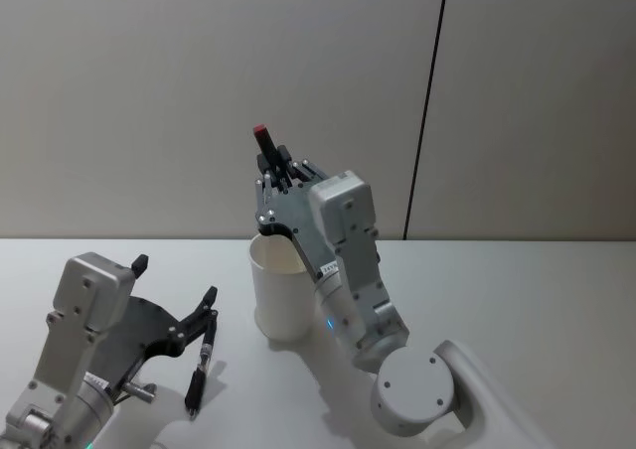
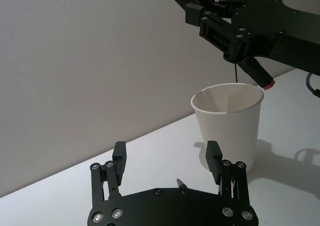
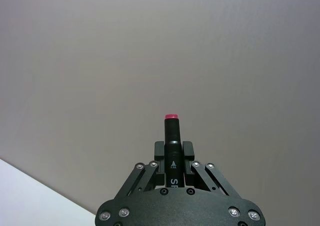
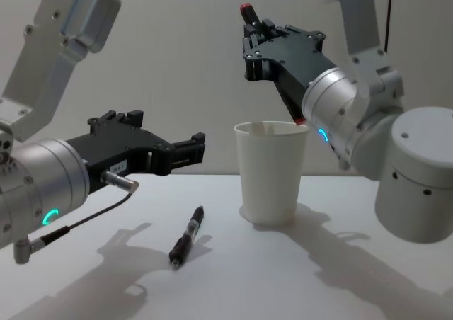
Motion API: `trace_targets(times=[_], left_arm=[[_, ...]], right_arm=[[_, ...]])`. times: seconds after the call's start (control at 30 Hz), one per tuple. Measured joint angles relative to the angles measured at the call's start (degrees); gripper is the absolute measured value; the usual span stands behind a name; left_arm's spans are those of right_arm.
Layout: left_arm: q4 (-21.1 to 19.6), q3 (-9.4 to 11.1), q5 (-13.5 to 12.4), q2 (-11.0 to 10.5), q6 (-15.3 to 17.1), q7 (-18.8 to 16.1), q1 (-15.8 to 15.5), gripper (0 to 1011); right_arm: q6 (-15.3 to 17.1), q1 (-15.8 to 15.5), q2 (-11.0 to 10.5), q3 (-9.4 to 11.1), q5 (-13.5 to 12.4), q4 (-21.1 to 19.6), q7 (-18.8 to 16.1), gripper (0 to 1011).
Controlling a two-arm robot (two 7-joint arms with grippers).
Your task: Place the pen into the pen holder.
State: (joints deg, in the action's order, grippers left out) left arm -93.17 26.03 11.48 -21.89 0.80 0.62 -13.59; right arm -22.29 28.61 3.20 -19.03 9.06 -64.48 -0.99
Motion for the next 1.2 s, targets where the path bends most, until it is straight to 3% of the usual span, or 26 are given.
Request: trace_targets(times=[0.63,1.0,1.13,1.2], left_arm=[[0.0,0.0,0.0,0.0,0.0,0.0,0.0,1000],[0.0,0.0,0.0,0.0,0.0,0.0,0.0,1000],[0.0,0.0,0.0,0.0,0.0,0.0,0.0,1000],[0.0,0.0,0.0,0.0,0.0,0.0,0.0,1000]], right_arm=[[0.37,1.8,1.64,1.34,0.0,3.91,0.07,223],[0.58,2.12,1.93,1.65,-0.19,4.59,-0.04,568],[0.62,2.21,2.0,1.71,-0.23,4.76,-0.06,738],[0.62,2.23,2.02,1.72,-0.24,4.81,-0.07,766]])
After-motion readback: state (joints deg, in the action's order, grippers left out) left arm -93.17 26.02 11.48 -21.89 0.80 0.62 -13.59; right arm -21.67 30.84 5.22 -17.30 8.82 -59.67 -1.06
